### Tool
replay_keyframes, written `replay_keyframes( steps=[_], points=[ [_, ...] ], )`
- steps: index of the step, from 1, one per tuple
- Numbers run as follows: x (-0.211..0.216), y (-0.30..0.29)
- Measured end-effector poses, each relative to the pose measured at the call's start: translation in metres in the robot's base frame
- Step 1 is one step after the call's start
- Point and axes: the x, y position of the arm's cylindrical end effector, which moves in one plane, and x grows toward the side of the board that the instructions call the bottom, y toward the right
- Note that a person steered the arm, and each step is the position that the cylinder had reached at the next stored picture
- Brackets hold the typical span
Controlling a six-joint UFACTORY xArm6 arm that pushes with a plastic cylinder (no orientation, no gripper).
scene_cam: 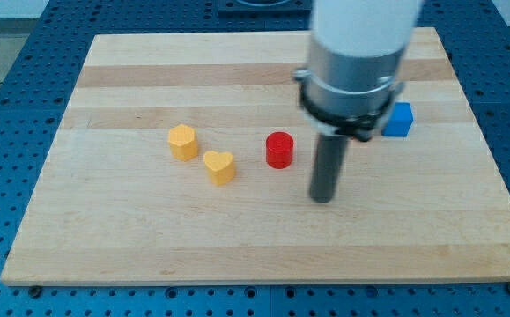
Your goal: Place the yellow heart towards the top left side of the red circle
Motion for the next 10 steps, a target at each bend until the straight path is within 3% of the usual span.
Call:
replay_keyframes(
  steps=[1, 2, 5, 7, 8, 9, 10],
  points=[
    [0.0, -0.084],
    [-0.002, -0.133],
    [-0.06, -0.069],
    [-0.063, -0.13],
    [-0.089, -0.148],
    [-0.112, -0.141],
    [-0.108, -0.107]
  ],
)
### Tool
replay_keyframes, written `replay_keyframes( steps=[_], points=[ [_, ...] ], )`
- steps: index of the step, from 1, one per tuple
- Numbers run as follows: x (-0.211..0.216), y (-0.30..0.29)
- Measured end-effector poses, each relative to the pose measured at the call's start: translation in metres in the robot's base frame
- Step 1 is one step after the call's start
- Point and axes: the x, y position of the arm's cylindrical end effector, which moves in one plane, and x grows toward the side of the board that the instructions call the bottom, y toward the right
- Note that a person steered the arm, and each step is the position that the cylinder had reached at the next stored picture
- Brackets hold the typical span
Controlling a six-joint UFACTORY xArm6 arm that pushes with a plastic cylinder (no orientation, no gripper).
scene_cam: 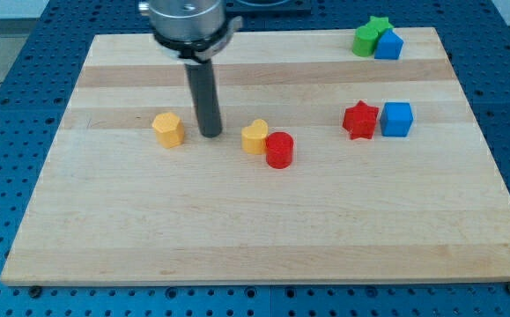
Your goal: Place the yellow heart towards the top left side of the red circle
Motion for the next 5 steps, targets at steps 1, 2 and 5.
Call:
replay_keyframes(
  steps=[1, 2, 5],
  points=[
    [0.014, 0.044],
    [0.03, 0.088],
    [0.036, 0.025]
  ],
)
